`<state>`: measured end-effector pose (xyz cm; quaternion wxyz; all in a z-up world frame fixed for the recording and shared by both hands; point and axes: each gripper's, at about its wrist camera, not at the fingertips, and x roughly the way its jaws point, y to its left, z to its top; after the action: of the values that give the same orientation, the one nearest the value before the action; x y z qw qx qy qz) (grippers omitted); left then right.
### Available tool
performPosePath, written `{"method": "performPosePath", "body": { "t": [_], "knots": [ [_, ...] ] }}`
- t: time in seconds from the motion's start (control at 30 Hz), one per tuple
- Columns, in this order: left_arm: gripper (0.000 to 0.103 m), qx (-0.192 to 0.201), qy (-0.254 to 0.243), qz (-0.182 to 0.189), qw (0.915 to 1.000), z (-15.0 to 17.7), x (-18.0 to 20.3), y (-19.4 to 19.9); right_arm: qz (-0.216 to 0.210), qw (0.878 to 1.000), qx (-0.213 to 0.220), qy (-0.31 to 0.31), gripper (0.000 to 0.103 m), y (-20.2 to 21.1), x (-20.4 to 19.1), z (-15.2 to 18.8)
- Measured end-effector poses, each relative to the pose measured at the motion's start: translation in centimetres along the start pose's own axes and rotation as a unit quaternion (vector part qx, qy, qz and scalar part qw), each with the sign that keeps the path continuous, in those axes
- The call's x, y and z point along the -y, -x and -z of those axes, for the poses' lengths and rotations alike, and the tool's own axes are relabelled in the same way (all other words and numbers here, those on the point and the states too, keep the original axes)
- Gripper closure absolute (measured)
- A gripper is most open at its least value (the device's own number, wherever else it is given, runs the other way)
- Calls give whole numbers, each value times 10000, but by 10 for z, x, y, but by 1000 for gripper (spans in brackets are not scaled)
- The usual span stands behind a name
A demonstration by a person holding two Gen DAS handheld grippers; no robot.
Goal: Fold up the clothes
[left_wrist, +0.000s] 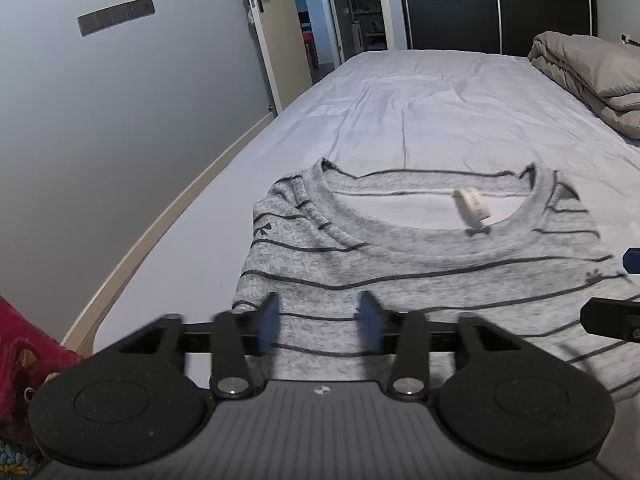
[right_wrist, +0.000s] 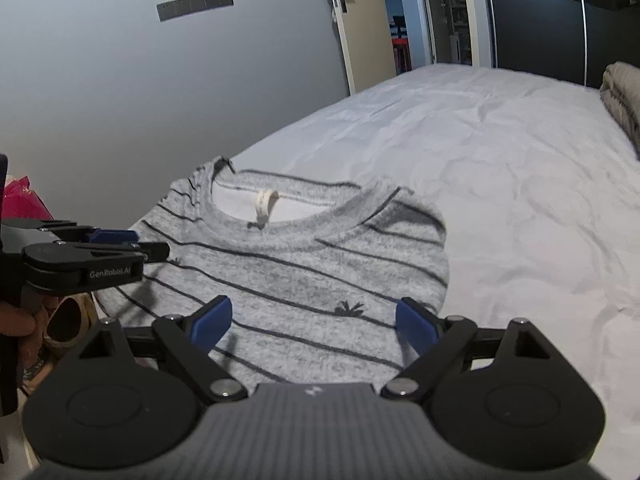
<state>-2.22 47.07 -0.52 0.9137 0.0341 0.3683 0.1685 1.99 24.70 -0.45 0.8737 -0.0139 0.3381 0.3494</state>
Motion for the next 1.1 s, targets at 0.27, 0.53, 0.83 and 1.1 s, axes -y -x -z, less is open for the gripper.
{"method": "performPosePath", "body": {
  "t": [0.27,0.53,0.83,1.1],
  "knots": [
    [35,169,44,-143,9997,-15,14,49,112,9997,198,54,12,35,-2,-7],
    [28,108,-225,-372,9990,-1,31,87,138,9995,244,-154,11,60,6,-7],
    [28,-510,171,-46,9985,13,30,81,80,9998,-48,-153,11,60,1,17],
    [28,-847,166,-125,9962,22,40,65,62,9999,-62,-125,11,59,-1,21]
  ]
}}
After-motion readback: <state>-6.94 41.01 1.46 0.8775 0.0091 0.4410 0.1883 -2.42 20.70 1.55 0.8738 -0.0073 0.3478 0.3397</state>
